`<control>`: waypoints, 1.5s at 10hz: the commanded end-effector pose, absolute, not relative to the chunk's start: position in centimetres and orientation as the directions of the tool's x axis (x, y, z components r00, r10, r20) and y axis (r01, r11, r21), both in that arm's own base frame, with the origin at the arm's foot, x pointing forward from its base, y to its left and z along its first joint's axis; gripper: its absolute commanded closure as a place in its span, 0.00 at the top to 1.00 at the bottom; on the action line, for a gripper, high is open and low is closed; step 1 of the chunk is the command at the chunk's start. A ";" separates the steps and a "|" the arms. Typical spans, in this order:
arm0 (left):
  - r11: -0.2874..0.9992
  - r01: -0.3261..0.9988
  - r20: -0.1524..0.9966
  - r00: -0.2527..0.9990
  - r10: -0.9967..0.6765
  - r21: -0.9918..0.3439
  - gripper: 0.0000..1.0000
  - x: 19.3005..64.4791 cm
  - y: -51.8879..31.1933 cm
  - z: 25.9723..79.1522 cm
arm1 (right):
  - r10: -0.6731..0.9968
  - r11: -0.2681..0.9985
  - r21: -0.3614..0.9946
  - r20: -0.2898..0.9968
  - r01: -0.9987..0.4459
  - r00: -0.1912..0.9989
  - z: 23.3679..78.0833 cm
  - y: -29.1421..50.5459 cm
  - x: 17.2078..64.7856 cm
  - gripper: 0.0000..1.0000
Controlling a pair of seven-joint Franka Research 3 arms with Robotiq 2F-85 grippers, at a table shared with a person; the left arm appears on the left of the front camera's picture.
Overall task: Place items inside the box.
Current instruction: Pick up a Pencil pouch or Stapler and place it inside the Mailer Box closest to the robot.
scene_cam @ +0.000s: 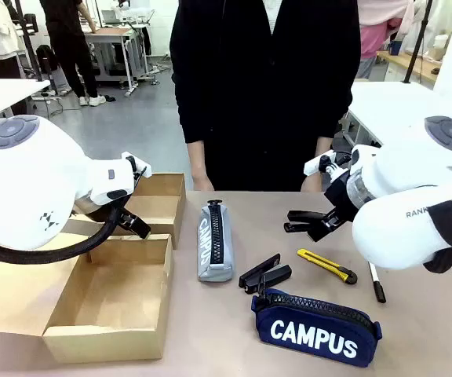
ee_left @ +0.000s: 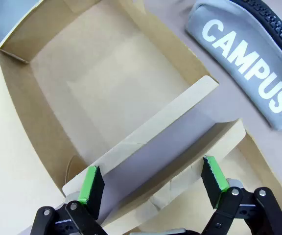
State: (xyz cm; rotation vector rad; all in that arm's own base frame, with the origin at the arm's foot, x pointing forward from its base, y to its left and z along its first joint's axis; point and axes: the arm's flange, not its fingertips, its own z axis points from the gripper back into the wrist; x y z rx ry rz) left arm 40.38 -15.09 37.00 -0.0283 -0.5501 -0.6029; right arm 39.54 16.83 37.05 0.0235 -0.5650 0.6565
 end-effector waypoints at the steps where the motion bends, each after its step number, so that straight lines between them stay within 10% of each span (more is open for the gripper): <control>1: 0.828 0.546 0.499 0.685 -0.531 0.132 1.00 40.4 -15.1 37.0 | 0.571 0.797 -0.153 0.504 -0.584 0.648 37.0 16.8 39.5 1.00; 15: 0.769 0.636 0.543 0.623 -0.563 0.069 1.00 38.1 -15.4 41.1 | 0.560 0.804 -0.127 0.490 -0.581 0.668 39.4 16.4 39.0 1.00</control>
